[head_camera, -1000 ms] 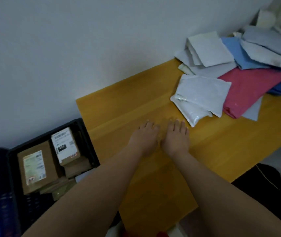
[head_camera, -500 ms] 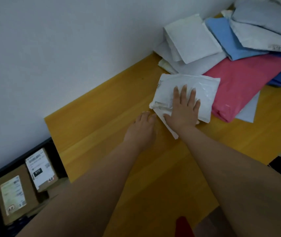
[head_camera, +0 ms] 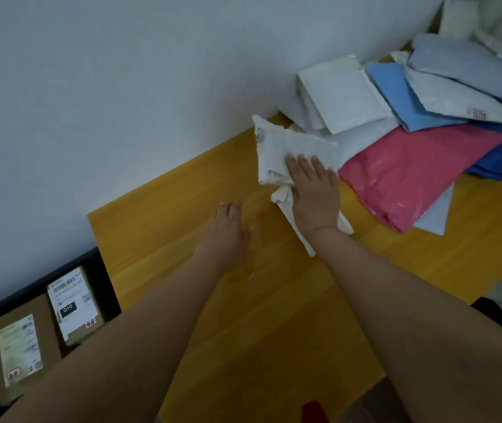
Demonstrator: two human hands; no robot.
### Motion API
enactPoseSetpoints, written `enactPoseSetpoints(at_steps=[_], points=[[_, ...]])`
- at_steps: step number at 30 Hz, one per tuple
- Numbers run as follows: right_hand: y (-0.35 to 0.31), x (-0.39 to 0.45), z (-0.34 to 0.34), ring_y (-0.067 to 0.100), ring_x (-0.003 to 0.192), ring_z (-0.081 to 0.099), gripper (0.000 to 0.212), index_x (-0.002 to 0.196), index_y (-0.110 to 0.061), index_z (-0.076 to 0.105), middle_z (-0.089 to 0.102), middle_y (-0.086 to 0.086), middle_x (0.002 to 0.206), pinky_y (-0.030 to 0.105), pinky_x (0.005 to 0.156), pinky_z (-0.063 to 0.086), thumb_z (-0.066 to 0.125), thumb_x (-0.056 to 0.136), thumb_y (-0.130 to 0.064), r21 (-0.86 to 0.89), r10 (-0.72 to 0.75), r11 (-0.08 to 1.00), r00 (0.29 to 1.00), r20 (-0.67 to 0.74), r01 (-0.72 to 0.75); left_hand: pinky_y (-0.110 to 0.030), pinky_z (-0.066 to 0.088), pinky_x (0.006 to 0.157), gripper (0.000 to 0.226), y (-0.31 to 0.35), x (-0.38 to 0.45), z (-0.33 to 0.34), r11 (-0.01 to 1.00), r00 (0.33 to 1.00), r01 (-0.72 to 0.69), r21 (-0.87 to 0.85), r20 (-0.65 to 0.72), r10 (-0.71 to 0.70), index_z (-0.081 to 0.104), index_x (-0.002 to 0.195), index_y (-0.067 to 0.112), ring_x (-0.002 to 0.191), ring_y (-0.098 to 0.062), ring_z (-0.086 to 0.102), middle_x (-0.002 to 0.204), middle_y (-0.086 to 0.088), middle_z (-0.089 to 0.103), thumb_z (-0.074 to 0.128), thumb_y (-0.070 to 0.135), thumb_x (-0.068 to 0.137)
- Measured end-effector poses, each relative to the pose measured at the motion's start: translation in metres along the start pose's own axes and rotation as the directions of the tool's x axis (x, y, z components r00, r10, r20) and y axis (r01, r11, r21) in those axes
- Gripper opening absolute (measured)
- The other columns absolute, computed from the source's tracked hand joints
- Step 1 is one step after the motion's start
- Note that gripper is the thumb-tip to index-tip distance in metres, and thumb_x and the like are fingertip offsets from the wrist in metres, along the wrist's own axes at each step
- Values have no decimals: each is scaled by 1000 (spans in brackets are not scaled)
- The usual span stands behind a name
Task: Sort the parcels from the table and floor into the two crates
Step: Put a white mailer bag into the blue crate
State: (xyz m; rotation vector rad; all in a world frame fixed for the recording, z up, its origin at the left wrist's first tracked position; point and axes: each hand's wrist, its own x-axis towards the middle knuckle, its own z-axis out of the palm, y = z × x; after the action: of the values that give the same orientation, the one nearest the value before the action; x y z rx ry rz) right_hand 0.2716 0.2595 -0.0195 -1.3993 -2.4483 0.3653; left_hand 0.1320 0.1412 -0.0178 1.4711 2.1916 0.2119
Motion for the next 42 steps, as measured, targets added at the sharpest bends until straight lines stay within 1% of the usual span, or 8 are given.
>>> enactPoseSetpoints(at_steps=[5,12,16,31,34,37,40,42], points=[[-54,-5,-19,27,86,59,31,123,-11,52,62,6,95,32,66,37,40,103,-31,424,52,904,998,30,-59,-41,38,104,57,-22,-21,-27,995,988,-10,-99,-155,-5,26,150,12,134,-29,39,149,-11,34,36,41,102],[-98,-22,-29,17,92,62,35,108,-4,63,67,4,101,32,77,49,49,100,-34,718,162,673,982,93,-179,-40,34,108,58,-65,-67,-46,943,962,88,-322,-218,-164,30,148,6,136,-27,37,149,-13,37,32,42,103],[-123,-41,-27,26,101,68,38,115,-1,64,71,12,107,41,86,57,51,99,-33,870,139,410,962,236,-273,-24,44,62,34,-76,-89,-54,809,937,23,-588,-268,-221,56,101,19,84,-15,60,92,6,60,32,43,102],[-172,-90,-9,27,97,70,42,118,1,59,70,13,109,40,81,59,75,83,-16,818,152,418,918,366,-396,-29,57,77,9,-124,-149,-69,601,899,-60,-797,-304,-315,63,99,21,88,-11,68,98,2,72,56,28,97],[-178,-94,-4,24,116,58,77,138,-4,36,54,12,132,39,95,51,80,78,-21,762,201,511,917,344,-398,-21,45,61,23,-134,-157,-73,748,903,-59,-661,-355,-243,56,80,27,72,-11,57,76,10,61,48,23,101],[-180,-95,-3,27,143,26,115,153,-12,11,23,10,157,42,115,28,83,69,-45,457,171,849,956,240,-266,-27,37,63,22,-148,-163,-79,938,958,57,-341,-247,-148,56,90,23,81,-20,52,85,2,58,39,23,104],[-187,-101,-6,27,147,12,105,154,-28,11,13,3,161,50,117,17,75,74,-53,202,-87,979,957,276,30,-39,34,97,33,-158,-165,-86,972,987,26,235,-160,13,54,128,30,112,-27,48,114,-2,62,38,19,102],[-197,-102,-7,24,138,33,81,150,-26,30,39,1,148,44,108,34,72,83,-42,374,-242,925,865,440,69,-46,21,110,37,-154,-166,-91,899,979,-64,434,-145,140,51,130,34,119,-28,42,117,1,60,41,18,99]])
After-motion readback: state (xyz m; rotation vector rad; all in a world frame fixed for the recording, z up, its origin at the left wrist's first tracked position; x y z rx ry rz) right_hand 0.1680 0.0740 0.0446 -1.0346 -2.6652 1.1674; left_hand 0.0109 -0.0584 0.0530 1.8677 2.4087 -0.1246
